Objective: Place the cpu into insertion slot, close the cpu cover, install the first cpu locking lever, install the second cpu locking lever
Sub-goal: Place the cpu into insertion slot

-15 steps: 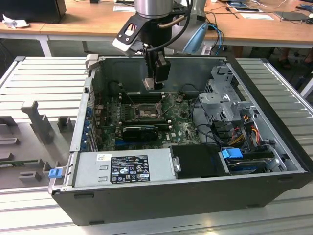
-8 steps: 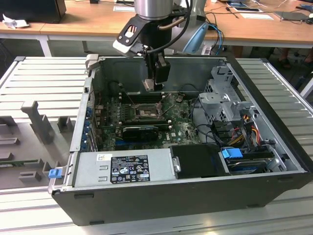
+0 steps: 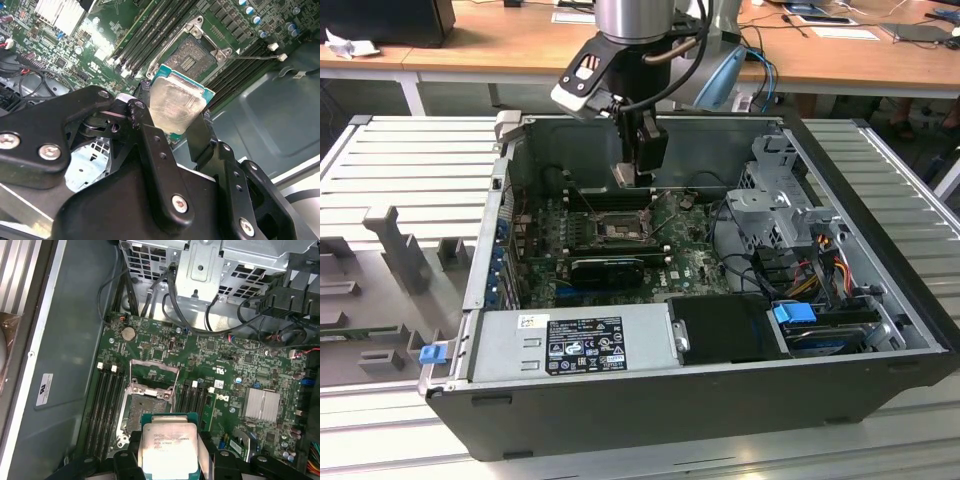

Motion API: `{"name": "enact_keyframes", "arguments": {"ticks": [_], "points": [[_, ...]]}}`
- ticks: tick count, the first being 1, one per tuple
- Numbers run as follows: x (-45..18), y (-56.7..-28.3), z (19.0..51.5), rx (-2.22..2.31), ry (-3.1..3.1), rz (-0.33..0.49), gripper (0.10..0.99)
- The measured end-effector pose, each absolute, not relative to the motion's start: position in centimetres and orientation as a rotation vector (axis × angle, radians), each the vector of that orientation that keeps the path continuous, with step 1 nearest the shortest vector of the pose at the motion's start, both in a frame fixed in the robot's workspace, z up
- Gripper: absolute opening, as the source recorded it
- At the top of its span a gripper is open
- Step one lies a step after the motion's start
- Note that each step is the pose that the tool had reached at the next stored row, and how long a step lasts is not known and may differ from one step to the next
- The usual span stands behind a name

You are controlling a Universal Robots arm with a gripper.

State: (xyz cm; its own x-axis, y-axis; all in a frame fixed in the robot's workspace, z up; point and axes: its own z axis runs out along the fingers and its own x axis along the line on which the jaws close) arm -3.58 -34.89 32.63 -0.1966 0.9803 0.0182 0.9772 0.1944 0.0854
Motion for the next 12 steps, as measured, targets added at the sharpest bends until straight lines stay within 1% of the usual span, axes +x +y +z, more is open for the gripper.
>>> {"name": "enact_keyframes", "arguments": {"ticks": [8,12], "points": [[-3.6,-34.9,31.8,1.966,2.397,0.119,0.529],[-3.6,-34.9,30.6,1.986,2.388,0.112,0.529]]}}
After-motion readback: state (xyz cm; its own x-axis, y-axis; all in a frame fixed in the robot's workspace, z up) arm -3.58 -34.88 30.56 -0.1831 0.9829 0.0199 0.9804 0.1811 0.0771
